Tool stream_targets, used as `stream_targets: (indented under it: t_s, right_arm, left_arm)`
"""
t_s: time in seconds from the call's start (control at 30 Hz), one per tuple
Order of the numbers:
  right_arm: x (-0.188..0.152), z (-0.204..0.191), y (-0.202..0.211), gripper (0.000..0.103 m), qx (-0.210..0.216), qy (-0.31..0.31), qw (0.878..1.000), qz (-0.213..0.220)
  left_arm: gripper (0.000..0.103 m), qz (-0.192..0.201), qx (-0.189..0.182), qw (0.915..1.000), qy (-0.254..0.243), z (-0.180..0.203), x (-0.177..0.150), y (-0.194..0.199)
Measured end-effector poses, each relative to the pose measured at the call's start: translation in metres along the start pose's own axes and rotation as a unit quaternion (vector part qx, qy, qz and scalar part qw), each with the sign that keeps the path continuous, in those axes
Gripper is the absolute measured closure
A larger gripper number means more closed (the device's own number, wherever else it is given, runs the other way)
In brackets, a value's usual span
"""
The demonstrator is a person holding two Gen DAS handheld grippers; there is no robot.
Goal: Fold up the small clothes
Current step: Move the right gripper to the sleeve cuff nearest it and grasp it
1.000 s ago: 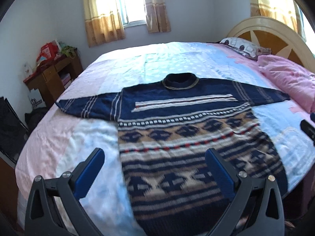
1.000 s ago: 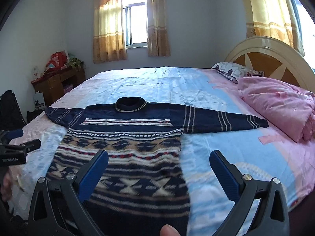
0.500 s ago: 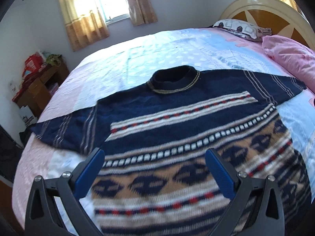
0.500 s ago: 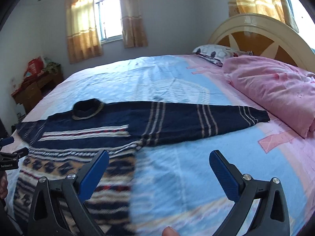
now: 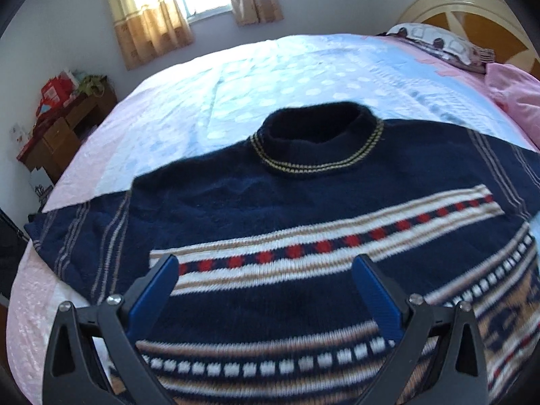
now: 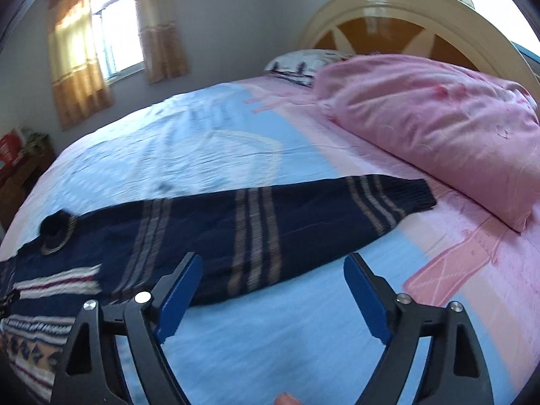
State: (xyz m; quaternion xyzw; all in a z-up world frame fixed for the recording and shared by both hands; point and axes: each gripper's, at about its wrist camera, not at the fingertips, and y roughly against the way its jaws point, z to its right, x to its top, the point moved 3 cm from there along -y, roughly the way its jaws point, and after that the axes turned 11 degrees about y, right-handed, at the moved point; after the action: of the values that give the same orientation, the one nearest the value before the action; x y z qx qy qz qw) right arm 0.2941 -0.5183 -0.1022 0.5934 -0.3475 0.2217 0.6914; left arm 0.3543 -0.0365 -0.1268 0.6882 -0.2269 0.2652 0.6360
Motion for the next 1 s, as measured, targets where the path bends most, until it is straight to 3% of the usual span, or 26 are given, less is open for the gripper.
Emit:
stream_targets:
  t_s: [0.23, 0.4, 0.53, 0.9, 1.0]
  right_arm:
    - [0.013, 0.076, -0.044, 0.026, -0.044, -0.07, 0.996, -0.029]
    - [0.02, 0.143, -0.066, 0.028, -0.091, -0.136, 0.986, -0.045]
    - [0.023, 0.177, -0.081, 0.031, -0.115, -0.159, 0.979, -0.057]
    - [0.025, 0.193, -0.114, 0.033, -0.115, -0.188, 0.971, -0.095]
    - [0.025, 0.19, -0.11, 0.039, -0.118, -0.192, 0.97, -0.091]
  left_arm:
    - [0.0, -0.021, 0.008, 0.9996, 0.019, -0.003, 0.004, -0.032]
    - [0.0, -0.04, -0.002, 0.9982, 0.045, -0.009, 0.001, -0.044]
    - [0.0, -0.034, -0.003, 0.9985, 0.042, -0.006, -0.001, -0.044]
    - [0.0, -0.027, -0.006, 0.9989, 0.038, -0.006, -0.002, -0.043]
    - [0.0, -0.025, -0.004, 0.9988, 0.042, -0.006, -0.002, -0.043]
